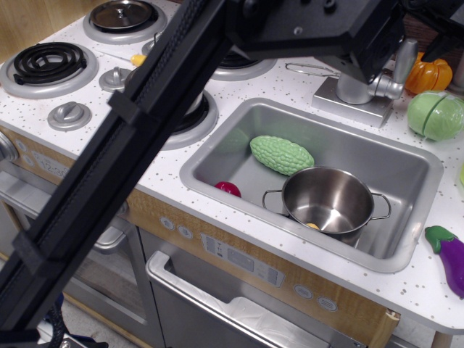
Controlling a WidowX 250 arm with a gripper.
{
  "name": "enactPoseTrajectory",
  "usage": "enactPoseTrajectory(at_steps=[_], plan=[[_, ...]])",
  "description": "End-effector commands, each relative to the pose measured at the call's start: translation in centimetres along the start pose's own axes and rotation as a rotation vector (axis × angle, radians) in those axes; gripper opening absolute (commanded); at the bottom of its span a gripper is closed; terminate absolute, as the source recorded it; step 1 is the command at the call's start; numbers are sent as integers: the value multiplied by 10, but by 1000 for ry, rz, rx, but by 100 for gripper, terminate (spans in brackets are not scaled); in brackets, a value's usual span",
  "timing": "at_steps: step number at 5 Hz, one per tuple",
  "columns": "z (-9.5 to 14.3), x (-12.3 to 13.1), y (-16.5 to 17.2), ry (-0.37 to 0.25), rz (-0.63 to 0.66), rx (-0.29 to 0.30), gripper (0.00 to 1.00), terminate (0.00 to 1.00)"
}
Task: Turn lever vertical to front
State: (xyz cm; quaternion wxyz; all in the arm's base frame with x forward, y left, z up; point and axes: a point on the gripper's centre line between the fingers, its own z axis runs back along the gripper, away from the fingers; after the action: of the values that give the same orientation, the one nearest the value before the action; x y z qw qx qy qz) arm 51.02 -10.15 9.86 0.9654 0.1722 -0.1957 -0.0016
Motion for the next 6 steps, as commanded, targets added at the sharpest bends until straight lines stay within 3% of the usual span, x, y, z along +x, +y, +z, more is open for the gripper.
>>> enactPoseTrajectory(at_steps=[1, 4, 5, 6], plan=[[18, 11, 10, -57, 74, -35, 0, 0], [28, -10, -3, -19, 141, -29, 0, 0], [34, -18, 2, 30, 152, -32, 0, 0], [24, -27, -5, 98, 159, -86, 0, 0]])
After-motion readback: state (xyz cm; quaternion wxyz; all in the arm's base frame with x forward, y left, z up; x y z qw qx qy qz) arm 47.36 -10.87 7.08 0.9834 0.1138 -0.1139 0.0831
